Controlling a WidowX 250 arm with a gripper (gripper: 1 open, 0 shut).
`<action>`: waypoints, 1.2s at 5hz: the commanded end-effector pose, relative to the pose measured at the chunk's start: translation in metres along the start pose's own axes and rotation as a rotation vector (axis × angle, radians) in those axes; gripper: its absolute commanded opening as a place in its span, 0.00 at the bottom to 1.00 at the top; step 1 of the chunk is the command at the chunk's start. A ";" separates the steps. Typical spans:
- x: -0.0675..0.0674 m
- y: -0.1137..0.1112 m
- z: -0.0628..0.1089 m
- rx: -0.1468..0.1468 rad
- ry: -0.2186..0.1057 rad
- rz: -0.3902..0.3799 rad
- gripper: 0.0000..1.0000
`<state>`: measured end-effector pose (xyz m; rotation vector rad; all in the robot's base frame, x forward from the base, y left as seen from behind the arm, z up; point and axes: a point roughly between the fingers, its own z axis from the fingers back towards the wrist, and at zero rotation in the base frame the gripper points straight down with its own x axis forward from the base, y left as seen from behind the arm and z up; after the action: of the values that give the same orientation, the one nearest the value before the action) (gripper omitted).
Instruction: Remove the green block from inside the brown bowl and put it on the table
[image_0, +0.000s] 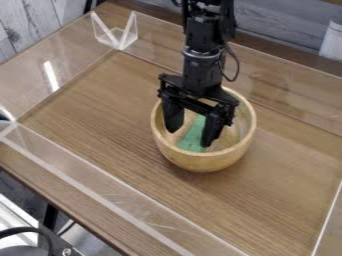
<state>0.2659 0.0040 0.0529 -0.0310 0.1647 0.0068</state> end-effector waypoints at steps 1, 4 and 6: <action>0.010 0.002 0.015 -0.003 -0.063 -0.001 1.00; 0.014 0.003 0.008 -0.006 -0.061 0.010 0.00; 0.013 0.003 0.014 -0.015 -0.074 0.009 0.00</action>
<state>0.2748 0.0063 0.0507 -0.0451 0.1438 0.0224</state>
